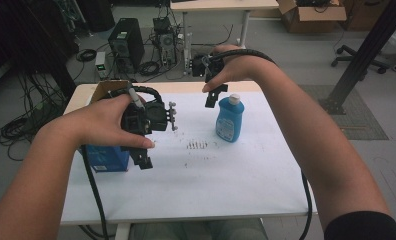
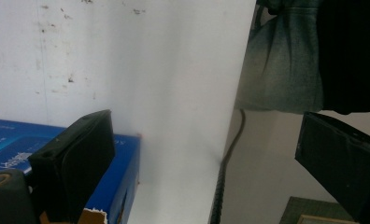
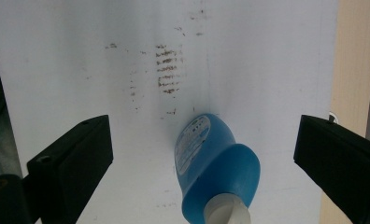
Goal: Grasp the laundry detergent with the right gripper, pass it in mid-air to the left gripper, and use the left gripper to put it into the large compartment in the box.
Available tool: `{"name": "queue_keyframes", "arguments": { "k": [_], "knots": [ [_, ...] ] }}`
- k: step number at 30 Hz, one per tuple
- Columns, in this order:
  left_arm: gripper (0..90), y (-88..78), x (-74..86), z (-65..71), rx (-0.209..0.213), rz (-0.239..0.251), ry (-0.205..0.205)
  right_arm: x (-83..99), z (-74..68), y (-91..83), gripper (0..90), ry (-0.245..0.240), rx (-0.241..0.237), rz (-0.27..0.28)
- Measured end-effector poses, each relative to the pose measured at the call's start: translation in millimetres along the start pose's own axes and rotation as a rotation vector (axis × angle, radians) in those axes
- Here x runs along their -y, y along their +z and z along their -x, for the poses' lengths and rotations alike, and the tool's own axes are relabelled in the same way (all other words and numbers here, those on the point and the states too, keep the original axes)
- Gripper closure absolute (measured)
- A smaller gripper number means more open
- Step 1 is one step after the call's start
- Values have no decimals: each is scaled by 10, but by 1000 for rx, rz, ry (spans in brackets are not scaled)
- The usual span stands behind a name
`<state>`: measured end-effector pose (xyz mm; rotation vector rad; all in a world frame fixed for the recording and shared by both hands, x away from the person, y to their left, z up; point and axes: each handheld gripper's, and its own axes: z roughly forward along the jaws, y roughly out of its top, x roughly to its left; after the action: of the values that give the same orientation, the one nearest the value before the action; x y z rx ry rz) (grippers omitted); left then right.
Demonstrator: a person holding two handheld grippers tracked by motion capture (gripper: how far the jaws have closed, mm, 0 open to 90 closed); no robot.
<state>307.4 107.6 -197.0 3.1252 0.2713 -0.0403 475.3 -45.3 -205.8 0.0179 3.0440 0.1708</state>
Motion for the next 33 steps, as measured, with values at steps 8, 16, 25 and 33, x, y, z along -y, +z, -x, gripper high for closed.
{"name": "queue_keyframes", "arguments": {
  "k": [8,16,25,33],
  "knots": [
    [55,19,16,-29,5,1,-4,-13,33,80,47,3,-13,4],
    [56,48,-6,-58,10,2,2,-13,8,96,47,-3,-12,7],
    [56,52,0,-80,14,3,-1,13,-47,92,47,-7,-12,7],
    [56,68,11,-82,19,1,-16,68,-149,122,46,-9,-13,13]
  ]
}}
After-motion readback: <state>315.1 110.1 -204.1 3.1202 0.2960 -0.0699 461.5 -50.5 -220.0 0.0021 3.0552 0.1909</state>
